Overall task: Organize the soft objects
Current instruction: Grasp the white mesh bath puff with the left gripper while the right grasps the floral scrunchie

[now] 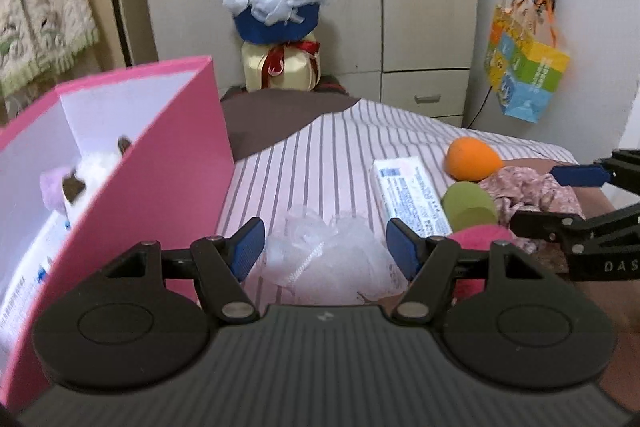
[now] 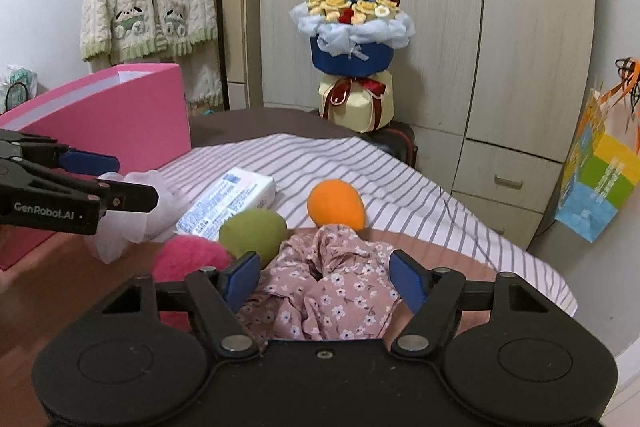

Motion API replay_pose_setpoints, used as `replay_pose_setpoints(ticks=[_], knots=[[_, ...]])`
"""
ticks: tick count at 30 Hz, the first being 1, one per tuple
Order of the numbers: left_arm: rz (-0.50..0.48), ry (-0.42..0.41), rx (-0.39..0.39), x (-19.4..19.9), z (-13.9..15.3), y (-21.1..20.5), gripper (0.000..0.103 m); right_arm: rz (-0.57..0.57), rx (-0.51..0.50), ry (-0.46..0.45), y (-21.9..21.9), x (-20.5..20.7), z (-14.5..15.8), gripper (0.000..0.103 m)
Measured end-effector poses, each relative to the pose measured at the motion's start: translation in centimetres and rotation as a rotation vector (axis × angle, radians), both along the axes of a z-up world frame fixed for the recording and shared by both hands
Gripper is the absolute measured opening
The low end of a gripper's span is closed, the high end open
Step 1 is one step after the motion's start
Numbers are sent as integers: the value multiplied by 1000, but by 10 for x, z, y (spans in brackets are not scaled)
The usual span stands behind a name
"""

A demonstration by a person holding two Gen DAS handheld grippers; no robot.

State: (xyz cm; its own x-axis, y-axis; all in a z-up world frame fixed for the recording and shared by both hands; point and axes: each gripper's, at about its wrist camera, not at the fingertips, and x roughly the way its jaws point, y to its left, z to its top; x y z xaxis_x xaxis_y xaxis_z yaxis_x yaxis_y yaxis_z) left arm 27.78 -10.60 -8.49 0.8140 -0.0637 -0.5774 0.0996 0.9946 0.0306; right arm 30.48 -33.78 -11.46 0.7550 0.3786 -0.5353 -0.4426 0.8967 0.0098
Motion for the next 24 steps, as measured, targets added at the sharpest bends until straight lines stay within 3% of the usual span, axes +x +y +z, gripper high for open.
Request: replay_pose_setpoints(ticks=[8,12,14,17,24], knots=[[9,53,-19,6,-17,1,65,-1,-16,49,4,6,-15,75],[17,69,-25,6,-23,0,57,13,-17,54,7,2,-16,56],[23,74,-26,5,-25,-1,50,27,-12,55,8,-3,-15,36],[26,59,-15,2,-26,-2,43,26,-22,46,12,-11,-14,24],[27,41,-10,-8,-24,-2,39,-32,13,58,10,-32,-9,21]])
